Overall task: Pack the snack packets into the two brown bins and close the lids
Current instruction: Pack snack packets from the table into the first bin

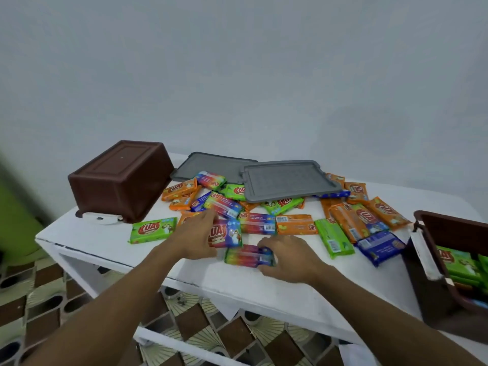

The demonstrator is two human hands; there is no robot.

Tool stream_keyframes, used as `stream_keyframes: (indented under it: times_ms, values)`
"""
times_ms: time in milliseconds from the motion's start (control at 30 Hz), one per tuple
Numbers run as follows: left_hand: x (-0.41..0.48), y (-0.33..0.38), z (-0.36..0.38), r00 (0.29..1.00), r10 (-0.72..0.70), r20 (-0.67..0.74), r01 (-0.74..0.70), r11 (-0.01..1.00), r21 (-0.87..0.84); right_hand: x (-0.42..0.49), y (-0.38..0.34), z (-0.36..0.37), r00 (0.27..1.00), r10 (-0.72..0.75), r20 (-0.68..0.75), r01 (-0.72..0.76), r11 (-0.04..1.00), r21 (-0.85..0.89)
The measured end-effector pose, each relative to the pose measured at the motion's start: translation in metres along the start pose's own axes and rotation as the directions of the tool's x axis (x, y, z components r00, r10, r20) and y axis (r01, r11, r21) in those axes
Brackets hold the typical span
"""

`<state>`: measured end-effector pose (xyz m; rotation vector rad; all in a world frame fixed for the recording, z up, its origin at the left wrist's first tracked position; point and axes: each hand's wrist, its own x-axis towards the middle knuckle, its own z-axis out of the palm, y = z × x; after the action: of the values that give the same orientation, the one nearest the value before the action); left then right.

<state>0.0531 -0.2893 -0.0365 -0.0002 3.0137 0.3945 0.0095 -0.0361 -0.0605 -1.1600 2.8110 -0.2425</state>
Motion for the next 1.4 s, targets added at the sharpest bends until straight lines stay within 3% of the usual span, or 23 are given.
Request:
stream_keyframes:
  times_ms: [100,233,400,500,633,833,1000,1200,1300,1400]
  values:
    - [0.011,0.018,0.003,0.999,0.051,0.012,-0.050,0.997,-0.063,-0.017,0.029,-0.014,0.997,0.076,-0.029,-0.076,0.997,-0.003]
    - [0.029,0.041,0.007,0.995,0.093,0.044,-0.086,0.986,-0.146,-0.033,0.064,-0.023,0.954,0.297,0.031,-0.294,0.914,0.280]
    - [0.044,0.061,0.015,0.984,0.149,0.102,-0.137,0.984,-0.110,-0.045,0.074,-0.024,0.924,0.382,0.003,-0.354,0.852,0.385]
    - [0.049,0.064,0.021,0.983,0.153,0.104,-0.142,0.984,-0.108,-0.040,0.066,-0.022,0.911,0.400,0.099,-0.411,0.859,0.305]
    - [0.051,0.065,0.023,0.987,0.110,0.118,-0.097,0.989,-0.110,-0.030,0.059,-0.024,0.898,0.401,0.179,-0.439,0.837,0.328]
    - [0.057,0.078,0.017,0.979,0.131,0.159,-0.113,0.987,-0.113,-0.030,0.050,-0.049,0.899,0.368,0.236,-0.394,0.916,0.070]
    - [0.060,0.107,0.001,0.975,0.205,0.091,-0.173,0.946,-0.275,-0.057,0.066,-0.095,0.924,0.370,0.095,-0.375,0.926,0.045]
    - [0.065,0.185,-0.023,0.952,0.303,0.036,-0.258,0.863,-0.435,-0.122,0.121,-0.159,0.889,0.450,-0.085,-0.407,0.862,0.304]
    - [0.072,0.238,-0.027,0.935,0.353,-0.032,-0.336,0.857,-0.391,-0.166,0.159,-0.185,0.857,0.503,-0.114,-0.417,0.805,0.423]
    - [0.077,0.299,-0.027,0.912,0.392,-0.119,-0.409,0.853,-0.323,-0.215,0.207,-0.193,0.838,0.542,-0.069,-0.476,0.786,0.393]
